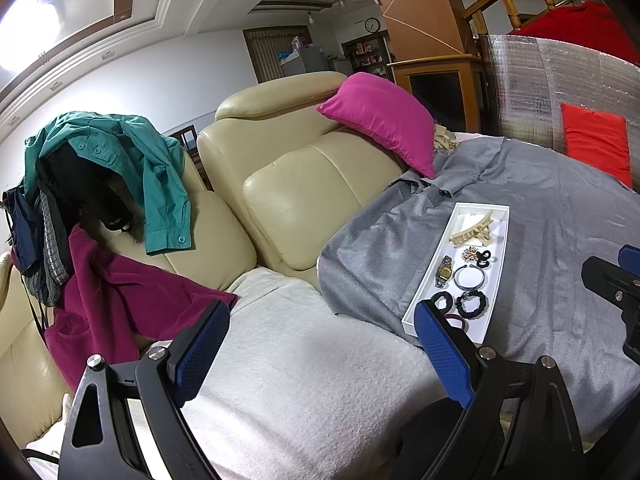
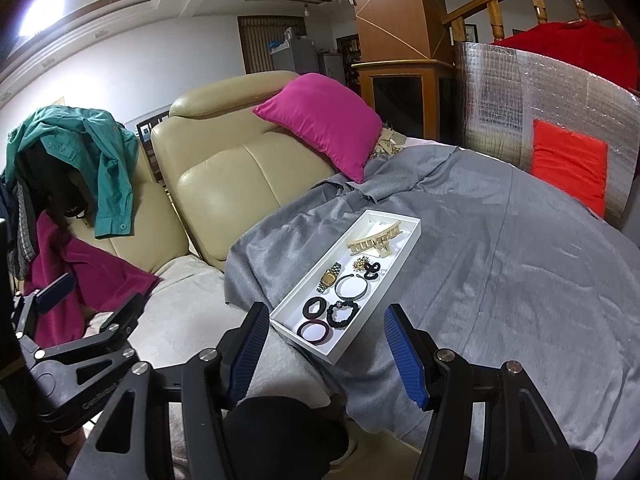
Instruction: Organize jewelry
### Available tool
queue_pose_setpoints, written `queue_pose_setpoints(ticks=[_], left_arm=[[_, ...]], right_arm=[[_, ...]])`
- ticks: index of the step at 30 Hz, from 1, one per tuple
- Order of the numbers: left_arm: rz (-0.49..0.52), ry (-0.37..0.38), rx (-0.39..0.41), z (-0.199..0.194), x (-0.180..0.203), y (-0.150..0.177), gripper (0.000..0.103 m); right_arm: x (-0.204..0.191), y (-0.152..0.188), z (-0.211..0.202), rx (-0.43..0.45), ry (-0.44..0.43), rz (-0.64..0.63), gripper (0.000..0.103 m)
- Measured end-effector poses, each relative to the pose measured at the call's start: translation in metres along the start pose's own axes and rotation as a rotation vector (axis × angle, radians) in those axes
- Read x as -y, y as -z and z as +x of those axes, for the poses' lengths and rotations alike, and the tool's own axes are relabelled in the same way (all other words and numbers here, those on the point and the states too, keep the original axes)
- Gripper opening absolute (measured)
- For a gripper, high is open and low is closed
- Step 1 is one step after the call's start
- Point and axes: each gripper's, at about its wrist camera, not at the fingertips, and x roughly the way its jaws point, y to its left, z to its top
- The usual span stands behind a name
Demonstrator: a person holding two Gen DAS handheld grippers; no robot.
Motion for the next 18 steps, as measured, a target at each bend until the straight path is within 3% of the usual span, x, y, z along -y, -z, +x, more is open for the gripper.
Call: queue_pose_setpoints(ticks=[18], left_arm=[[-0.018,0.008,-0.048,0.041,0.011,-0.017,0.093]], right_arm=[[0.013,-0.021,0.044,-0.035,0.039,-0.004,0.064]])
